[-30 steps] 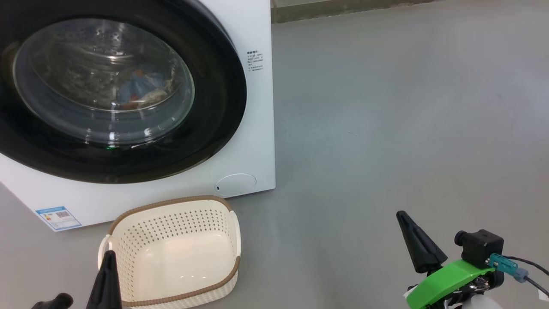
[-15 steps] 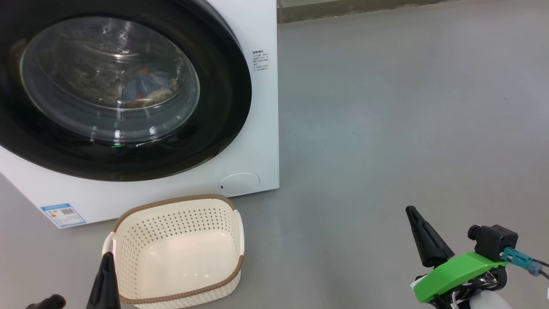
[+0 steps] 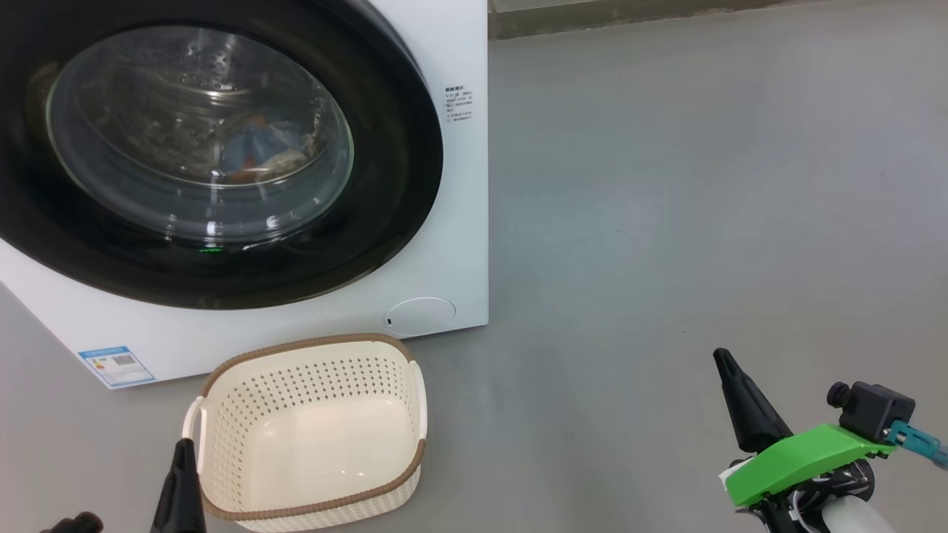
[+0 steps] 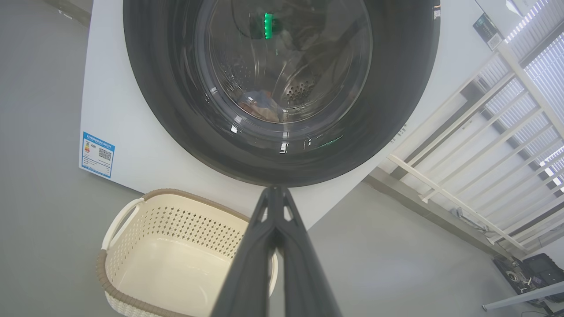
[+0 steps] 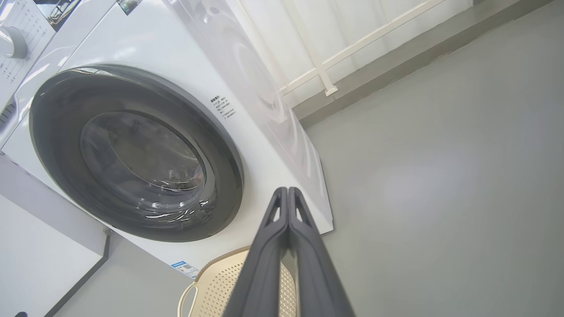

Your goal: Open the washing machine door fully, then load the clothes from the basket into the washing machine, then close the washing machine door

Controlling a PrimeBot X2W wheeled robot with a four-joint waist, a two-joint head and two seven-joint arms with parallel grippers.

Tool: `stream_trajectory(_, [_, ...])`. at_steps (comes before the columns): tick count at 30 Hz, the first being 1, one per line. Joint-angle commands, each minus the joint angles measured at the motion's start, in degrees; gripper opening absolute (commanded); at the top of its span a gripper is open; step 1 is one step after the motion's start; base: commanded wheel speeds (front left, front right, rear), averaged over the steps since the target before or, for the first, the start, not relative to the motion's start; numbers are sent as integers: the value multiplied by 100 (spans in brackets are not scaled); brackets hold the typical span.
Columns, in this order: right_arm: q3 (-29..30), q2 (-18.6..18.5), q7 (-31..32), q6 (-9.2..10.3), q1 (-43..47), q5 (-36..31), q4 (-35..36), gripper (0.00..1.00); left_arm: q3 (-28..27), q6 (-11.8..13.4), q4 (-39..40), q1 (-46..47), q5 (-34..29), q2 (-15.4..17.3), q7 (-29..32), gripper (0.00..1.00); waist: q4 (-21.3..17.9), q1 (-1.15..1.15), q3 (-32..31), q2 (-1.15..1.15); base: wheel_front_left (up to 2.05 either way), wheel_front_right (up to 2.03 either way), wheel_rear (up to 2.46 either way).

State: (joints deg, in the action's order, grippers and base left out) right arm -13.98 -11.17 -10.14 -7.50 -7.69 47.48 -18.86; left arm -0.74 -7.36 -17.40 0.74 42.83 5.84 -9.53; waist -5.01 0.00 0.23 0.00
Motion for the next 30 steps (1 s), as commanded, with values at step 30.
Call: stream_trajectory(30, [676,210,520,0,-26,1562,270,0,-254,-7,219,315,1661,-61,531,0,164,0,-2,0,0,0,0])
